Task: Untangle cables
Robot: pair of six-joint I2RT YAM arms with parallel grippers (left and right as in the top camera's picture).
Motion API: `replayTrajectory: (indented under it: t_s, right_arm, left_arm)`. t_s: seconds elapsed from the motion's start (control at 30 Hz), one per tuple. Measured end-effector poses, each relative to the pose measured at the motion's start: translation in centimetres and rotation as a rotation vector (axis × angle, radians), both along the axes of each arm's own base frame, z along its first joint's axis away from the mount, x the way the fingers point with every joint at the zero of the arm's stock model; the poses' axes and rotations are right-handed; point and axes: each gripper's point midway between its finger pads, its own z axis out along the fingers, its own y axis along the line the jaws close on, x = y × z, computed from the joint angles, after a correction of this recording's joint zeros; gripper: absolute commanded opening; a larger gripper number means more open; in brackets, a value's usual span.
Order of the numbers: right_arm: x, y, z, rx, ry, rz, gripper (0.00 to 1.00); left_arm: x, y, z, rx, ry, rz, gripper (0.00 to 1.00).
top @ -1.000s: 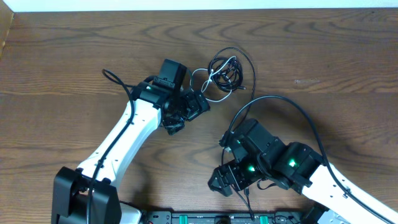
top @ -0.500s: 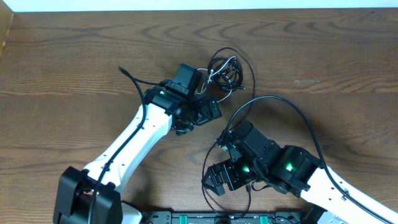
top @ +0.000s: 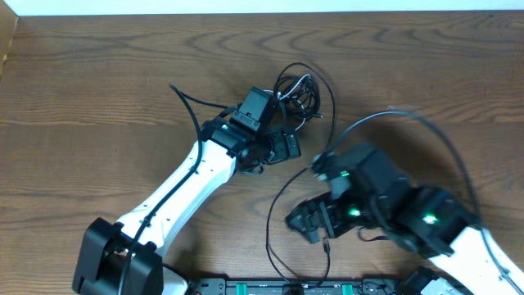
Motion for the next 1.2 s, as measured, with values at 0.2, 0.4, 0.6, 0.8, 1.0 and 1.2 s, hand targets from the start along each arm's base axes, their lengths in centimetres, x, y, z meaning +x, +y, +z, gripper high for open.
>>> replayTrajectory:
  t_s: [0.2, 0.4, 0.6, 0.8, 1.0, 1.2]
  right_arm:
    - [3.5, -4.9, 0.5, -0.071, -0.052, -0.214, 0.99]
    - [5.4, -9.1, -0.7, -0.148, -0.008, -0.388, 0.99]
    - [5.8, -10.4, -1.1, -0.189, -0.004, -0.434, 0.99]
    - [6.1, -10.9, -1.2, -0.214, -0.022, -0.449, 0.99]
    - [7.0, -11.1, -0.7, -0.187, -0.047, -0.473, 0.99]
    - [7.9, -10.7, 1.5, -0.110, -0.073, -0.483, 0.99]
  left_arm:
    - [0.9, -1.9, -0.4, -0.019, -0.060, -0.064, 0.96]
    - [1.2, -5.4, -1.5, -0.039, -0.132, -0.189, 0.96]
    - [3.2, -7.1, -1.6, -0.080, -0.220, -0.210, 0.96]
    - [3.2, -7.1, -1.4, -0.058, -0.220, -0.247, 0.96]
    - [4.1, -7.8, -0.1, -0.029, -0.204, -0.282, 0.96]
    - [5.8, -9.1, -1.6, -0.033, -0.230, -0.301, 0.96]
